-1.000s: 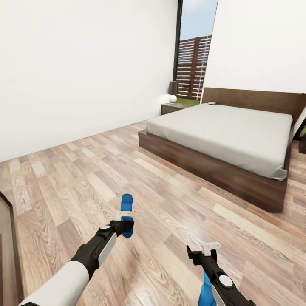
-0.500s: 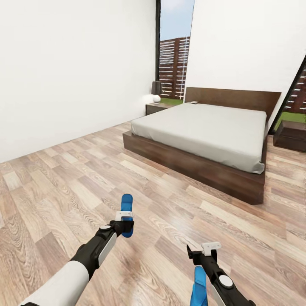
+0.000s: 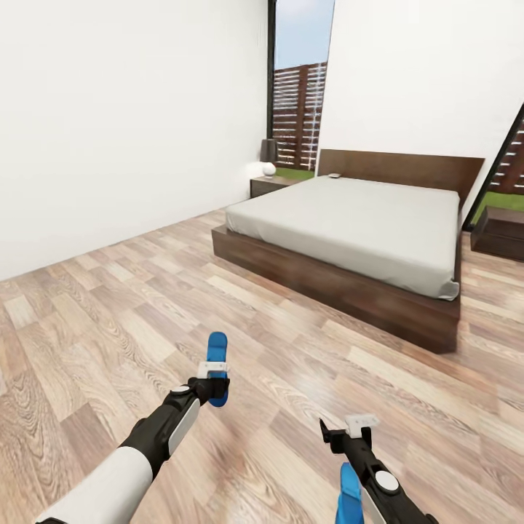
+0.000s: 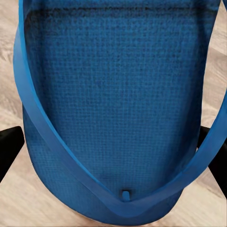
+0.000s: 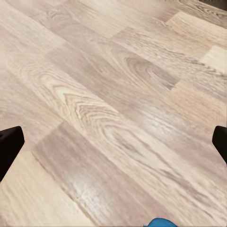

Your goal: In the bedroom, move the book from the bed onto either nightstand, and place the two sandals side by side next to the bed.

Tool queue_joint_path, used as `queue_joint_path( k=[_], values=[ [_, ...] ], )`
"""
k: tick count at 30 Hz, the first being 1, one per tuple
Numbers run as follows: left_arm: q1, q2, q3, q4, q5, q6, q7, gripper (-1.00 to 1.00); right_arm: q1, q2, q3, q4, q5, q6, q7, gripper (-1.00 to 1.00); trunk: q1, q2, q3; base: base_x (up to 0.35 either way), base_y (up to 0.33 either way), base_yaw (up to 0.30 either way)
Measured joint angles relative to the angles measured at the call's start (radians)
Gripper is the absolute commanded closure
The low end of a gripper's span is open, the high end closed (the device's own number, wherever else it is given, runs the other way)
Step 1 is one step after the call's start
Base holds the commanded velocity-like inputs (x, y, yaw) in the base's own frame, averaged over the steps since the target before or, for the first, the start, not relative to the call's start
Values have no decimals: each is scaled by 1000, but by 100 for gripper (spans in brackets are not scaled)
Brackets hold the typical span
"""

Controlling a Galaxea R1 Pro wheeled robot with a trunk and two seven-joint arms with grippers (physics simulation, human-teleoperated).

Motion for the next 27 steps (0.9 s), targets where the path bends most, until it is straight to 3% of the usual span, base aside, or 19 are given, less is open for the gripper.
queue_joint_path(
  k=[10,22,27],
  values=[
    [0,0,-1,1,0,-1,0,100,0,0,0,-1,0,0,9,-100,0,0,0,130,102,-189],
    [0,0,-2,0,0,-1,0,100,0,0,1,1,0,4,8,-100,0,0,0,19,1,-16],
    [0,0,-4,-4,-2,1,1,100,-1,0,-1,3,-4,78,0,-100,0,0,0,209,0,0]
  ],
)
